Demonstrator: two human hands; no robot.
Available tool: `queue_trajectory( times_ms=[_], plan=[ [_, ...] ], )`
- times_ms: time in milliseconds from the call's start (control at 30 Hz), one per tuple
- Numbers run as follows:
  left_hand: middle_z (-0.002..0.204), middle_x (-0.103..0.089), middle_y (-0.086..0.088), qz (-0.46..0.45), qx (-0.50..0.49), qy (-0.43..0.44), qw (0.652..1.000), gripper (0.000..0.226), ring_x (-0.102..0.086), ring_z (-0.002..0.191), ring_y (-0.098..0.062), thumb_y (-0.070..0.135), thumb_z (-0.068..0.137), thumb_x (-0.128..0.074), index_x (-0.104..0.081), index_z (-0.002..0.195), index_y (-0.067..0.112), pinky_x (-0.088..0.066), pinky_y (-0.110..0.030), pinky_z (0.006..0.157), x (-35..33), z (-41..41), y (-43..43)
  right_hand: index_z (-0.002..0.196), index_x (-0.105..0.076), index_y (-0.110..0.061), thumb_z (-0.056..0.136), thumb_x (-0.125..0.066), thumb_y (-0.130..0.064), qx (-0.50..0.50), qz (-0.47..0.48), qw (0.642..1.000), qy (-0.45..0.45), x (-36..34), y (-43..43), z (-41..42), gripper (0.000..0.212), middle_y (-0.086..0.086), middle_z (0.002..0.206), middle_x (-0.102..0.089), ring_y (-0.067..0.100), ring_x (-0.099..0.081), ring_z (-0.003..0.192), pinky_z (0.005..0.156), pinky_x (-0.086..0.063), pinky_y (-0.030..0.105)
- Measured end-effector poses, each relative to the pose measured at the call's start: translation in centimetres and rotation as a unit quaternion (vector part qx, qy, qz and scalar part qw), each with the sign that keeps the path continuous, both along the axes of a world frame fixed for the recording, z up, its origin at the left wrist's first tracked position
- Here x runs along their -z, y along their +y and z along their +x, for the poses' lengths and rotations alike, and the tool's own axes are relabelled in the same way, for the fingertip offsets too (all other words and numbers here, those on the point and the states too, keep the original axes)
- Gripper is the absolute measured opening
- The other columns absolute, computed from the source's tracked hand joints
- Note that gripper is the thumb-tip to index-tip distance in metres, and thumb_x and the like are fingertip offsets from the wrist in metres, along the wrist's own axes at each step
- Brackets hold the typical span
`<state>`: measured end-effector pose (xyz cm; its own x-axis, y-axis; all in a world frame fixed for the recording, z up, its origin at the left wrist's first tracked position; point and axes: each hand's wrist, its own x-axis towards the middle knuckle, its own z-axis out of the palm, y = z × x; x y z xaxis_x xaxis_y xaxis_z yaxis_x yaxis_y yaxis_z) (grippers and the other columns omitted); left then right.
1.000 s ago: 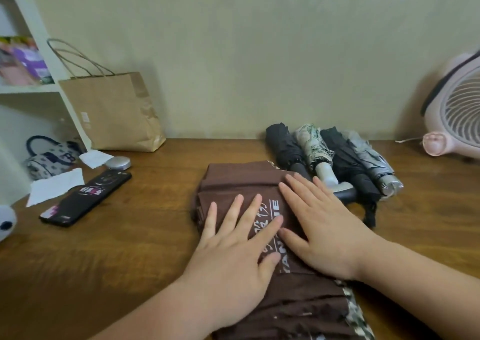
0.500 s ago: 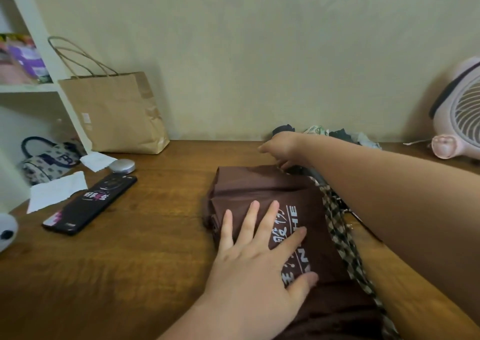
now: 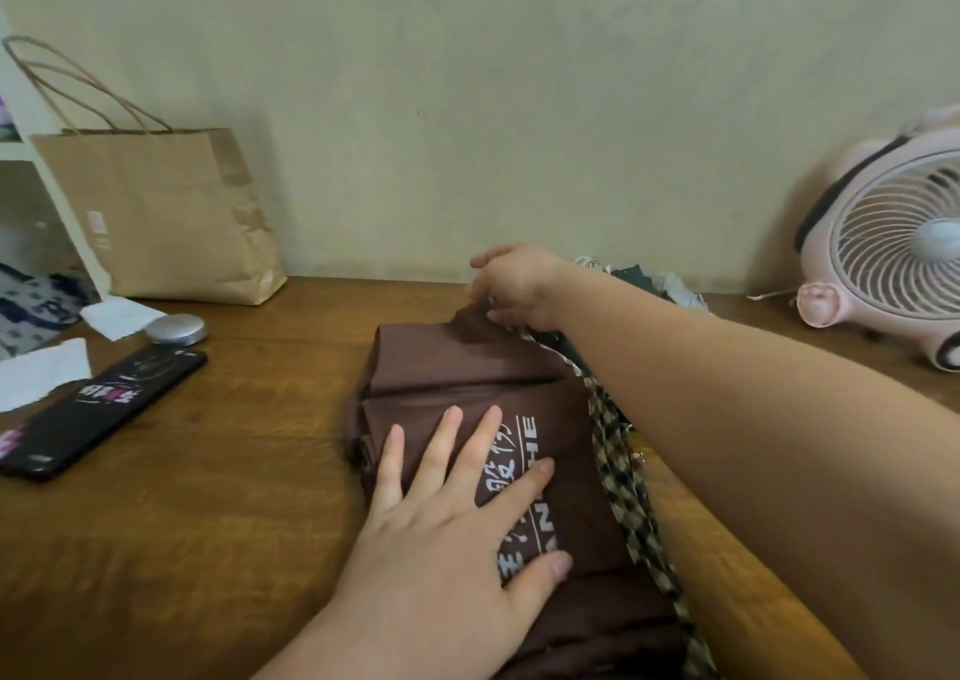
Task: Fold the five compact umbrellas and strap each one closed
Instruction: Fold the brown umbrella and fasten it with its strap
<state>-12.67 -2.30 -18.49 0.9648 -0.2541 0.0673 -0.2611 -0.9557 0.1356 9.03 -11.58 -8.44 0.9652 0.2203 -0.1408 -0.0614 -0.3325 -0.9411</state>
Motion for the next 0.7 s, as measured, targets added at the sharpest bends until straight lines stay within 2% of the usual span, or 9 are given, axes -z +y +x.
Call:
queue_trajectory(
  times_ms=[67, 167, 233, 333, 433, 500, 567, 633, 700],
  plan=[
    [0.169, -0.022, 0.005, -0.009, -0.005, -0.010, 1.000, 0.069, -0.021, 0.155, -0.028, 0.085, 0.089, -0.014, -0.038, 0.147, 0.057, -0.010, -0.060, 0.116, -0.5, -0.3, -0.1, 0.102, -0.064, -0.011, 0.092, -0.063, -0.001, 0.003, 0.101, 0.995, 0.015, -1.3, 0.3, -1.3, 0.014, 0.008, 0.102, -0.061, 0.015, -0.053, 0.087, 0.069, -0.055, 0.025],
    [0.163, 0.031, 0.018, -0.020, -0.001, -0.045, 0.999, 0.064, 0.033, 0.151, -0.015, 0.086, 0.088, -0.009, 0.001, 0.149, 0.069, 0.018, -0.054, 0.120, -0.7, -0.6, -0.1, 0.103, -0.063, -0.010, 0.095, -0.061, -0.009, -0.003, 0.209, 0.978, -0.001, -3.9, -0.7, -5.0, 0.008, 0.007, 0.092, -0.071, 0.014, -0.060, 0.089, 0.059, -0.054, 0.023],
    [0.158, 0.041, 0.019, -0.001, -0.004, -0.040, 0.999, 0.067, 0.043, 0.145, -0.012, 0.085, 0.089, -0.013, 0.013, 0.148, 0.066, 0.023, -0.055, 0.119, -1.1, -1.0, -0.1, 0.101, -0.065, -0.010, 0.094, -0.062, -0.010, -0.020, 0.230, 0.972, -0.046, -5.2, -2.6, -8.9, 0.008, 0.007, 0.088, -0.074, 0.012, -0.066, 0.085, 0.060, -0.053, 0.024],
    [0.163, 0.032, 0.017, 0.009, -0.008, -0.027, 1.000, 0.068, 0.038, 0.148, -0.013, 0.083, 0.091, -0.014, 0.010, 0.151, 0.063, 0.023, -0.055, 0.120, -1.2, -1.1, -0.2, 0.093, -0.069, -0.010, 0.088, -0.067, -0.006, -0.064, 0.214, 0.969, -0.102, -4.5, -6.6, -15.3, 0.006, 0.012, 0.088, -0.076, 0.014, -0.069, 0.079, 0.057, -0.051, 0.026],
    [0.168, 0.006, 0.014, 0.034, -0.015, -0.021, 0.999, 0.070, 0.022, 0.153, -0.015, 0.084, 0.090, -0.014, 0.001, 0.153, 0.060, 0.019, -0.056, 0.121, -1.3, -1.1, -0.3, 0.090, -0.072, -0.006, 0.084, -0.074, 0.000, -0.075, 0.145, 0.983, -0.089, -1.8, -10.1, -19.8, 0.009, 0.023, 0.098, -0.073, 0.024, -0.064, 0.077, 0.049, -0.050, 0.030],
    [0.163, -0.023, 0.009, 0.043, -0.023, 0.002, 0.999, 0.068, 0.001, 0.154, -0.017, 0.084, 0.090, -0.016, -0.018, 0.153, 0.057, 0.014, -0.055, 0.122, -1.7, -1.3, -0.4, 0.091, -0.074, -0.005, 0.084, -0.073, 0.001, -0.057, 0.086, 0.993, -0.061, 0.8, -11.5, -20.7, 0.009, 0.024, 0.102, -0.070, 0.022, -0.061, 0.076, 0.048, -0.049, 0.030],
    [0.149, -0.048, 0.005, 0.046, -0.032, 0.029, 0.998, 0.069, -0.021, 0.149, -0.018, 0.083, 0.090, -0.016, -0.044, 0.143, 0.047, 0.010, -0.054, 0.124, -2.2, -1.5, -0.7, 0.094, -0.073, -0.004, 0.085, -0.073, 0.003, -0.023, 0.066, 0.997, -0.029, 3.1, -11.9, -20.4, 0.012, 0.025, 0.100, -0.070, 0.019, -0.060, 0.071, 0.046, -0.049, 0.028],
    [0.140, -0.056, 0.003, 0.046, -0.036, 0.030, 0.998, 0.071, -0.029, 0.144, -0.019, 0.082, 0.090, -0.016, -0.056, 0.133, 0.041, 0.010, -0.054, 0.124, -2.4, -1.7, -0.9, 0.095, -0.072, -0.004, 0.085, -0.073, 0.006, -0.002, 0.071, 0.997, -0.032, 4.8, -11.5, -19.9, 0.015, 0.018, 0.091, -0.071, 0.020, -0.060, 0.067, 0.044, -0.048, 0.028],
    [0.137, -0.057, 0.004, 0.030, -0.025, 0.020, 0.999, 0.069, -0.029, 0.144, -0.019, 0.080, 0.091, -0.018, -0.057, 0.132, 0.041, 0.010, -0.053, 0.124, -2.4, -1.8, -0.5, 0.093, -0.072, -0.010, 0.085, -0.075, 0.003, 0.000, 0.041, 0.996, -0.085, 6.3, -11.2, -19.5, 0.016, 0.005, 0.085, -0.073, 0.024, -0.059, 0.058, 0.044, -0.048, 0.030]
  ],
)
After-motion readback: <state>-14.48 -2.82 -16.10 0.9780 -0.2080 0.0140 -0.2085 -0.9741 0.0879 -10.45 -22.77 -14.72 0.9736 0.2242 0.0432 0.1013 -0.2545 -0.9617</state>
